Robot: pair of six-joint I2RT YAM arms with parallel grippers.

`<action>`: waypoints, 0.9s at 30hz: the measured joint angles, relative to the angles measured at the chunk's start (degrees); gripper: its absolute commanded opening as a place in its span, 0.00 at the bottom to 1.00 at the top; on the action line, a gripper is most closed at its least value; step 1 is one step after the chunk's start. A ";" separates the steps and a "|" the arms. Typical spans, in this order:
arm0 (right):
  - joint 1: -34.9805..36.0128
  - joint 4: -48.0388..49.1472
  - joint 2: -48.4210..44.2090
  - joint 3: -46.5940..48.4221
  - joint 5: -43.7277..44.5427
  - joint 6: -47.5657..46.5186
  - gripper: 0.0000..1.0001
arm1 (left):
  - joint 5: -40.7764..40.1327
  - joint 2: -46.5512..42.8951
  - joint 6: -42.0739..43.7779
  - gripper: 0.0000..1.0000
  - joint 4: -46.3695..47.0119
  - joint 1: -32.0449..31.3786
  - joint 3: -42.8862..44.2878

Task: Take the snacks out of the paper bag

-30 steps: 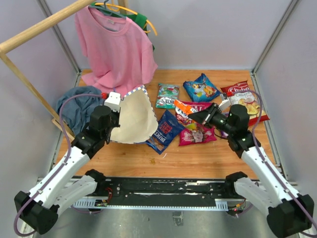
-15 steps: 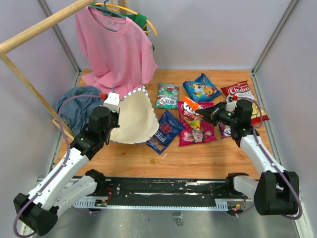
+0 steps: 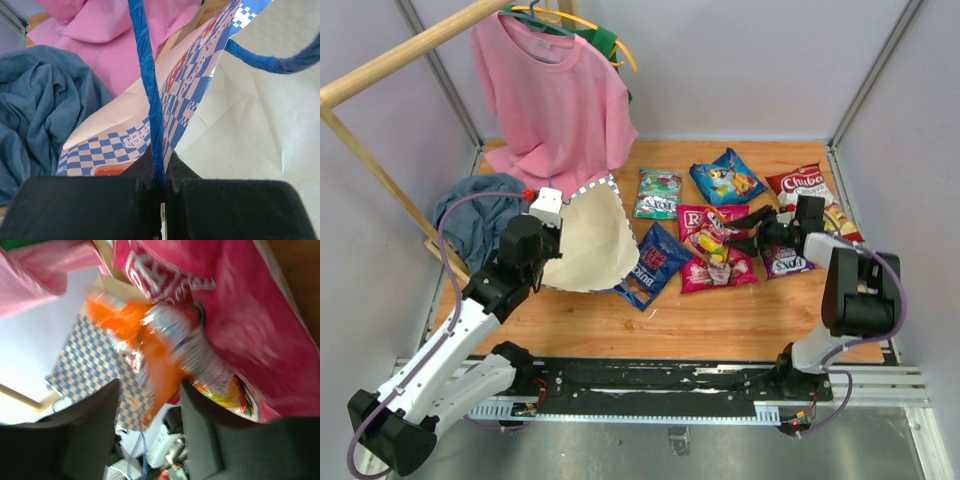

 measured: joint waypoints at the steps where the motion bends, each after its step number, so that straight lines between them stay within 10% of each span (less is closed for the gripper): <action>1: -0.09 -0.22 3.02 2.19 -0.70 -1.79 0.89 | 0.04 0.00 -0.11 0.01 -0.02 0.00 0.00; 18: 2.10 -22.60 -13.14 20.79 14.80 -33.79 1.00 | 0.96 -0.46 -0.31 0.01 -0.02 0.15 -0.02; 27: 6.34 -27.76 -14.05 11.30 26.91 -44.85 0.80 | 1.36 -0.46 -0.31 0.01 -0.02 0.15 -0.02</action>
